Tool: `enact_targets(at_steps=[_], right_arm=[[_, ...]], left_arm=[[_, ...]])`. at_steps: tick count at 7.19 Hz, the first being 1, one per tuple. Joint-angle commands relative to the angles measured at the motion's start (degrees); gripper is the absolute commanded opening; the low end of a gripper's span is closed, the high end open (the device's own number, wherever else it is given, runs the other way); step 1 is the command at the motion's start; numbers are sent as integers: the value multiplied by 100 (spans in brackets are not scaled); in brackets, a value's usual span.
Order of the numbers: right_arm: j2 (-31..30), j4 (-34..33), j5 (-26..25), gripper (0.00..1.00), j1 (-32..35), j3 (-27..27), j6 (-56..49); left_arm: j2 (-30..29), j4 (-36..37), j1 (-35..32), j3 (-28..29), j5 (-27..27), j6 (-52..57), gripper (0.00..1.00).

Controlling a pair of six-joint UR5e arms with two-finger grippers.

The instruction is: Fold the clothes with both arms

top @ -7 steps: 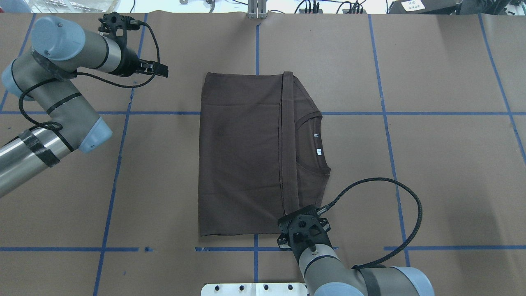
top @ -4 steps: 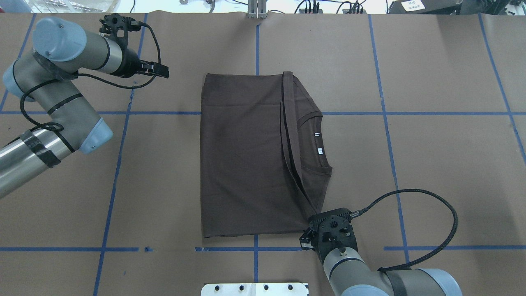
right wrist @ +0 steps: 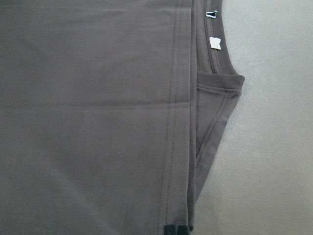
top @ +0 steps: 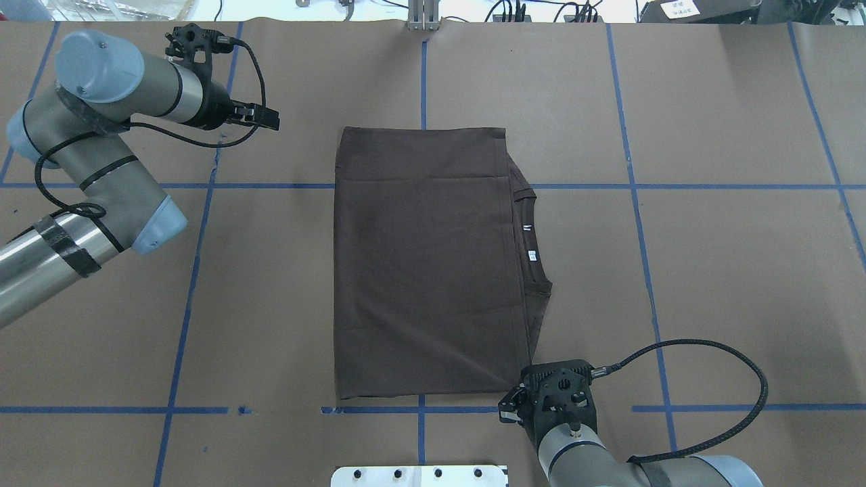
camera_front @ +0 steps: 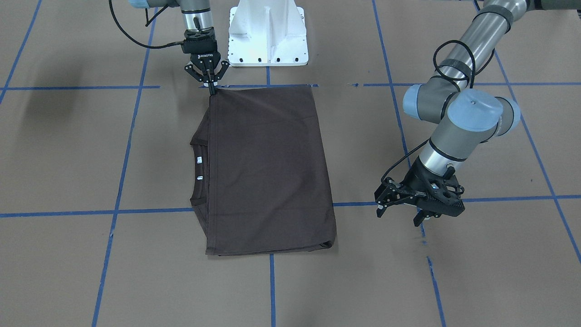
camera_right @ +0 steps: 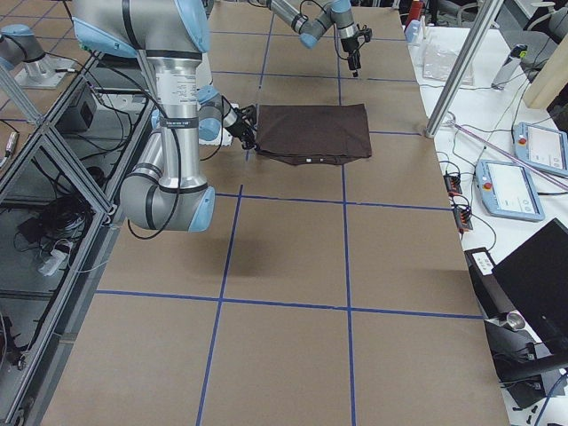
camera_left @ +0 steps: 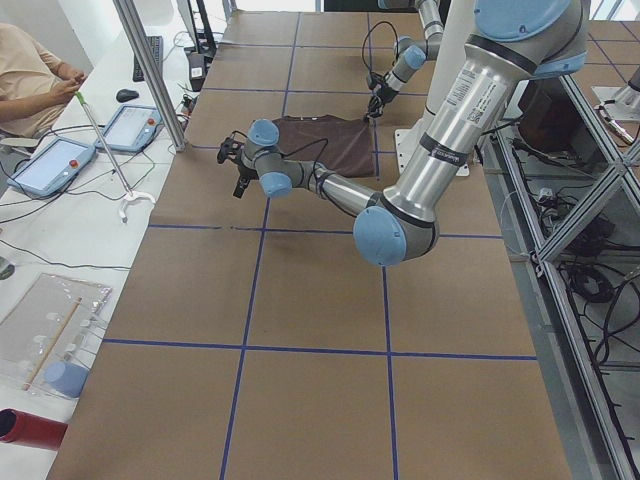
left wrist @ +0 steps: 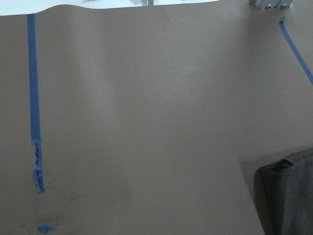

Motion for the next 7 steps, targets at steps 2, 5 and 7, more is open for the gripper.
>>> enact_targets(at_steps=[2, 5, 7], right_arm=[[22, 0, 174, 100, 41, 358, -27], [-4, 1207, 782, 100, 507, 650, 278], [5, 1318, 782, 100, 700, 650, 1111]], left_arm=[[-9, -3, 25, -51, -9, -252, 100], [165, 15, 663, -777, 35, -1357, 100], [1067, 15, 1671, -2223, 568, -2681, 100]])
